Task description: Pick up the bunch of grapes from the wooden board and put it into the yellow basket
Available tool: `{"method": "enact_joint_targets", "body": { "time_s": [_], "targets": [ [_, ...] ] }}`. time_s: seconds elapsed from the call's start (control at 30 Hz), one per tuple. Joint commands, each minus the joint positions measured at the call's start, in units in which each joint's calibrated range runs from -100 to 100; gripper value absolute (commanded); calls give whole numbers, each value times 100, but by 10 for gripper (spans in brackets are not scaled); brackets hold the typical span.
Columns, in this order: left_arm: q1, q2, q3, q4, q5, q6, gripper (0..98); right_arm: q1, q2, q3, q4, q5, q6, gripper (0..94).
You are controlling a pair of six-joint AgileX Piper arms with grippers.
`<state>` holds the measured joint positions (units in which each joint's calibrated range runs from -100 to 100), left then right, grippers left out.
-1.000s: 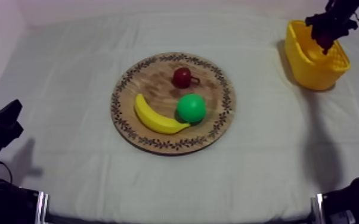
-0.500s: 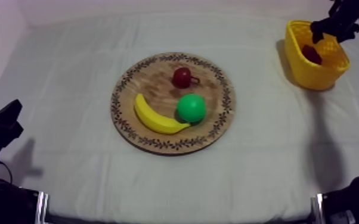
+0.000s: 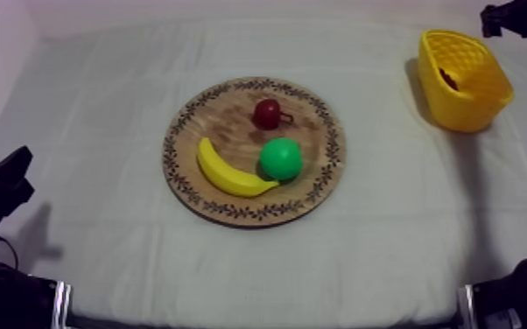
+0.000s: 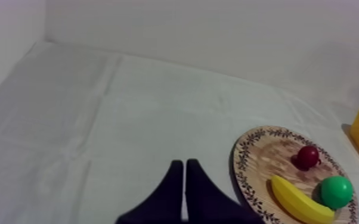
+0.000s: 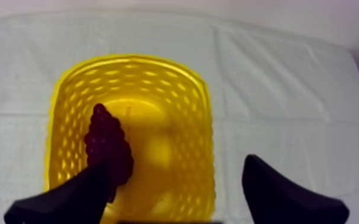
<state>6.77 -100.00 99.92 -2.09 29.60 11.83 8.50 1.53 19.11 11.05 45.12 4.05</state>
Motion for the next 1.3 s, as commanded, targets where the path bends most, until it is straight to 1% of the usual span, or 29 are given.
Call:
{"method": "enact_joint_targets", "body": {
  "time_s": [0.0, 0.13, 0.33, 0.43, 0.53, 0.63, 0.8, 0.87, 1.0, 1.17, 1.27],
  "targets": [
    [0, 0, -3, 2, 6, 1, 1, 9, -561, 565, 14, -274, -9, 611],
    [0, 0, -3, 2, 6, 1, 1, 54, -1271, 1370, -45, -697, 84, 600],
    [0, 0, -3, 2, 6, 1, 1, 84, -2324, 2638, -112, -1302, 173, 557],
    [0, 0, -3, 2, 6, 1, 1, 60, -2869, 3304, -147, -1587, 181, 535],
    [0, 0, -3, 2, 6, 1, 1, 12, -3450, 3992, -106, -1879, 106, 511],
    [0, 0, -3, 2, 6, 1, 1, -40, -4054, 4595, -70, -2082, 34, 483],
    [0, 0, -3, 2, 6, 1, 1, -119, -5071, 5482, -160, -2299, 93, 436],
    [0, 0, -3, 2, 6, 1, 1, -143, -5495, 5824, -266, -2347, 194, 424],
    [0, 0, -3, 2, 6, 1, 1, -162, -6377, 6502, -598, -2411, 509, 395],
    [0, 0, -3, 2, 6, 1, 1, -187, -7384, 7265, -978, -2344, 902, 338],
    [0, 0, -3, 2, 6, 1, 1, -214, -7841, 7638, -1106, -2232, 1039, 294]
  ]
}}
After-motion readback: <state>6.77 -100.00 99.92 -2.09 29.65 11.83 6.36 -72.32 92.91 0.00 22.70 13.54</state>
